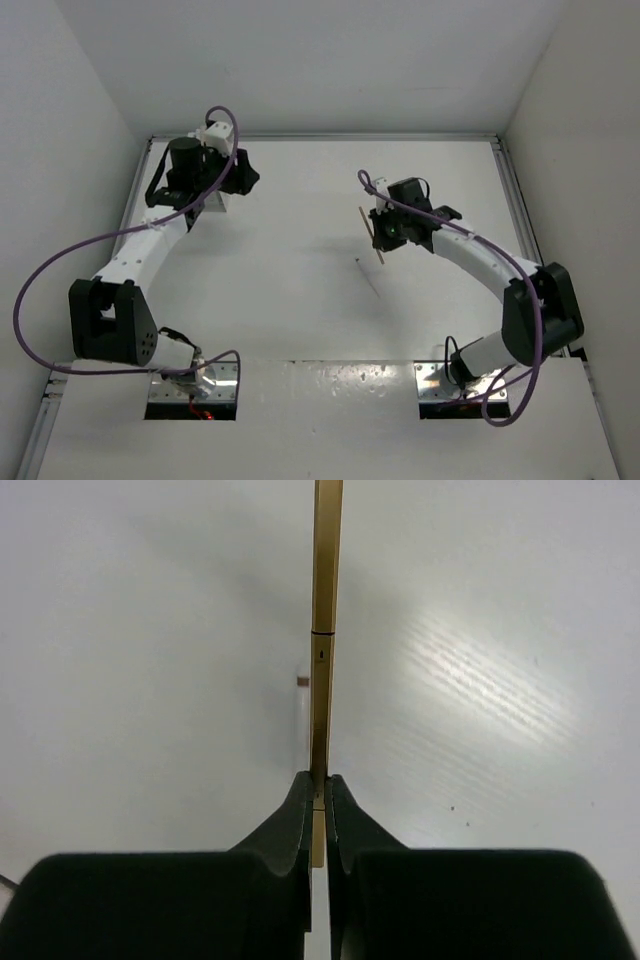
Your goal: Organize the makeup
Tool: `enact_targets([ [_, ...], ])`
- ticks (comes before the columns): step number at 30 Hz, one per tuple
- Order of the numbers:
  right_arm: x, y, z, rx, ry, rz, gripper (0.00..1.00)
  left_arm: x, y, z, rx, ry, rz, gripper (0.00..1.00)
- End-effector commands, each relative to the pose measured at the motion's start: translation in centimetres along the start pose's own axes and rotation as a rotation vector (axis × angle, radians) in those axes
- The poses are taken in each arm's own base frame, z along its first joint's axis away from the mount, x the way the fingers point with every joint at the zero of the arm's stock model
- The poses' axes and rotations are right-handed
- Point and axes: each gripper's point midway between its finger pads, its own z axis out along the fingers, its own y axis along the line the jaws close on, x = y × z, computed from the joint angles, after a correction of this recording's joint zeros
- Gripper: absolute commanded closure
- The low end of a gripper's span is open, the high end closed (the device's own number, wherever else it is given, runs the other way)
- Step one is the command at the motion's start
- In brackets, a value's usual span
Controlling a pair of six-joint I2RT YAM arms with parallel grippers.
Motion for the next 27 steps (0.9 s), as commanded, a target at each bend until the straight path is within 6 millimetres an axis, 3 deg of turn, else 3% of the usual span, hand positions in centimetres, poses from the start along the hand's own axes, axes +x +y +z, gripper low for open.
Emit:
enact_targets([
  [1,-4.5,1.7,-1.2,-0.042,-0.179,-0.034,1.00,-2.3,-6.0,-1.3,0.242,-0.060,-0.025,0.40],
  [2,-5.1,3.0,-1.3,-0.082,-0.209,-0.028,1.00,-2.4,-8.4,-1.6,0.343,-0.061,-0.055,0.40],
  [4,-8.2,4.5,-1.7,-0.127,-0.350,-0.024,1.00,-2.5,-10.5,-2.0,0.433,-0.065,-0.083,0.38],
  [5,-8.4,5.9,-1.7,-0.165,-0.360,-0.020,1.00,-2.7,-12.2,-2.0,0.486,-0.063,-0.104,0.37],
  [9,-11.8,9.1,-0.9,-0.229,-0.434,-0.028,1.00,-1.9,-15.7,-2.3,0.589,-0.034,-0.115,0.34],
  [11,-12.8,10.9,-0.8,-0.253,-0.443,-0.054,1.00,-1.9,-15.7,-2.0,0.572,-0.035,-0.114,0.32],
  [15,-13.4,12.3,-0.3,-0.260,-0.454,-0.072,1.00,-0.3,-16.2,-1.4,0.563,-0.008,-0.129,0.31],
  [22,-13.3,12.4,-0.2,-0.250,-0.463,-0.058,1.00,1.4,-14.7,0.2,0.453,0.021,-0.141,0.32],
  [27,-13.0,13.5,0.0,-0.288,-0.460,-0.048,1.00,2.0,-15.4,0.8,0.480,0.038,-0.188,0.32],
])
